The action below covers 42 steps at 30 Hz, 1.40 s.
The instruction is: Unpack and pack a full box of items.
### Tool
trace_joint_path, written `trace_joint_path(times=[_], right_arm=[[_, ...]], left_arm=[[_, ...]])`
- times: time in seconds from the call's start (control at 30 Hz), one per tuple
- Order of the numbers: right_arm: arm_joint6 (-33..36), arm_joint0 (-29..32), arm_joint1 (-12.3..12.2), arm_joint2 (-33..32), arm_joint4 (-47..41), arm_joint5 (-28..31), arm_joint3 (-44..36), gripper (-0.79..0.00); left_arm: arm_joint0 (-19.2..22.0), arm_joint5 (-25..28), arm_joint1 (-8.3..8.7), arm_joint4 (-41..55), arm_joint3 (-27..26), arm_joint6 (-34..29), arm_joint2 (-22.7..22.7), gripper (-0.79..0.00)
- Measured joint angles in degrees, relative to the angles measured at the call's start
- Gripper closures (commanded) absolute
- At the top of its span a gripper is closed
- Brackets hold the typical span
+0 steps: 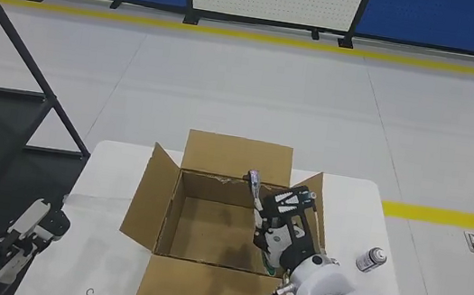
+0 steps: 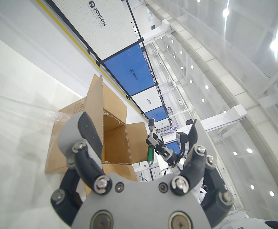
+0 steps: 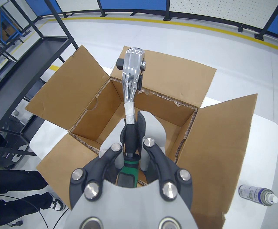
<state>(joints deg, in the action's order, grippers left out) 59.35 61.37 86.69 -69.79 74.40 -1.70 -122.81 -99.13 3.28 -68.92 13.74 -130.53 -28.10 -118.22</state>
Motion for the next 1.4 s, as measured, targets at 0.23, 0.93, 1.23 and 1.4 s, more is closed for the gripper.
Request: trace_joint_path(times=[0.23, 0.93, 1.23, 1.4], right_arm=[[-0.04, -0.02, 0.01, 0.01, -0.04, 0.04, 0.02, 0.000], [-3.79, 12.13, -1.97, -25.11, -9.65, -2.54, -11.95, 0.000], [-1.64, 21.36, -3.16, -35.81, -8.44, 0.57, -11.83, 0.000], [0.06, 26.12, -3.80, -35.98, -5.63, 5.43, -10.97, 0.000]], left_arm=[[0.00, 0.00, 0.00, 0.00, 0.00, 0.00, 0.00, -0.785], [0.00, 0.00, 0.00, 0.00, 0.00, 0.00, 0.00, -0.785], [0.00, 0.00, 0.00, 0.00, 0.00, 0.00, 0.00, -0.785], [0.00, 0.00, 0.00, 0.00, 0.00, 0.00, 0.00, -0.785]])
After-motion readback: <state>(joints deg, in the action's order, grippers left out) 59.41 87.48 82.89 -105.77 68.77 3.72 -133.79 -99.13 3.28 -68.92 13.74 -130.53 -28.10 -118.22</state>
